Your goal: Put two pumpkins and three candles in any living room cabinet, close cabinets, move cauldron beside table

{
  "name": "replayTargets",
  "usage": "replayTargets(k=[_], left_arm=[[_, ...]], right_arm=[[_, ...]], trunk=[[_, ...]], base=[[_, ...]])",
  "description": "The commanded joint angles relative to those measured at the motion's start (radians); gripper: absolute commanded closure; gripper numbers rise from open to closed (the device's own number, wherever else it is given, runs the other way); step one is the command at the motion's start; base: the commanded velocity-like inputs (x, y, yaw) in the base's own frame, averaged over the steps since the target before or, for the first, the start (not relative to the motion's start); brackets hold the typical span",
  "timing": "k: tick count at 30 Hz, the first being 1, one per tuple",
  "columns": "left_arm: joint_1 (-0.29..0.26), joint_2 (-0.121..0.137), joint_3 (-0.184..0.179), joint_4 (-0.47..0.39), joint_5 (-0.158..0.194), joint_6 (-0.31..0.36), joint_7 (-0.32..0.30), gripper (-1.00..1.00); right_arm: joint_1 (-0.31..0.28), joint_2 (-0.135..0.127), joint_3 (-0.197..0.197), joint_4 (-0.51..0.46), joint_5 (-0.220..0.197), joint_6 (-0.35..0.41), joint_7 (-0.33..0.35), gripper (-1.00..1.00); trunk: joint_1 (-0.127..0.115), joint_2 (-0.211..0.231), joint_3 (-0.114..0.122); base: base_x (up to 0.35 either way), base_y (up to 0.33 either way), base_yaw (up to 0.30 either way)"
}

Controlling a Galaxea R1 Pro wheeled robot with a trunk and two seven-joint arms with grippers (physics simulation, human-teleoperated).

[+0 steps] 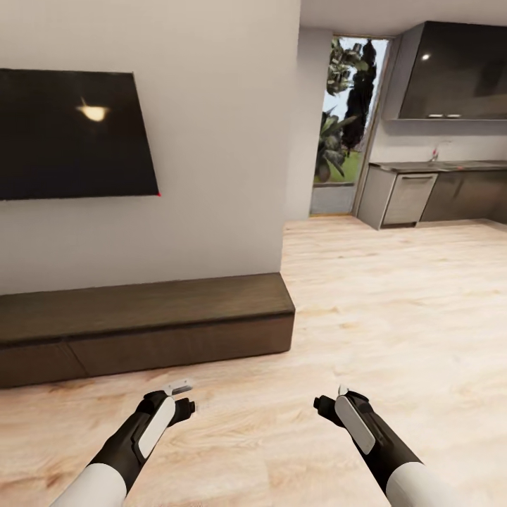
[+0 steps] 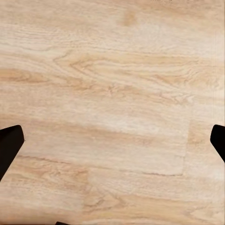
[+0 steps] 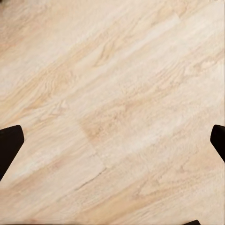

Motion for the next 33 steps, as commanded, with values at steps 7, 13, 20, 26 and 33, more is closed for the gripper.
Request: replayTargets(k=[7, 13, 20, 26, 33], left_arm=[[-0.001, 0.000, -0.003, -0.001, 0.009, 0.002, 0.008, -1.00], [-0.001, 0.001, -0.004, -0.001, 0.009, 0.002, 0.008, -1.00], [-0.001, 0.001, -0.005, -0.001, 0.009, 0.002, 0.007, -1.00], [-0.001, 0.002, -0.005, -0.001, 0.009, 0.002, 0.007, -1.00], [-0.001, 0.002, -0.005, -0.001, 0.009, 0.002, 0.006, -1.00]], right_arm=[[0.000, -0.003, 0.005, -0.003, -0.009, 0.002, -0.009, -1.00], [0.000, -0.003, 0.005, -0.004, -0.010, 0.002, -0.009, -1.00], [0.000, -0.003, 0.005, -0.003, -0.011, 0.002, -0.009, -1.00], [0.000, -0.003, 0.004, -0.004, -0.018, 0.002, -0.009, -1.00], [0.000, -0.003, 0.004, -0.004, -0.020, 0.002, -0.009, -1.00]], trunk=[[0.000, -0.001, -0.001], [0.000, -0.001, -0.001], [0.000, -0.001, -0.001], [0.000, -0.001, -0.001], [0.000, -0.001, -0.001]], base=[[0.146, 0.000, 0.235], [0.185, 0.000, 0.030], [0.143, 0.000, 0.002], [0.297, 0.059, 0.000], [0.226, 0.208, 0.000]])
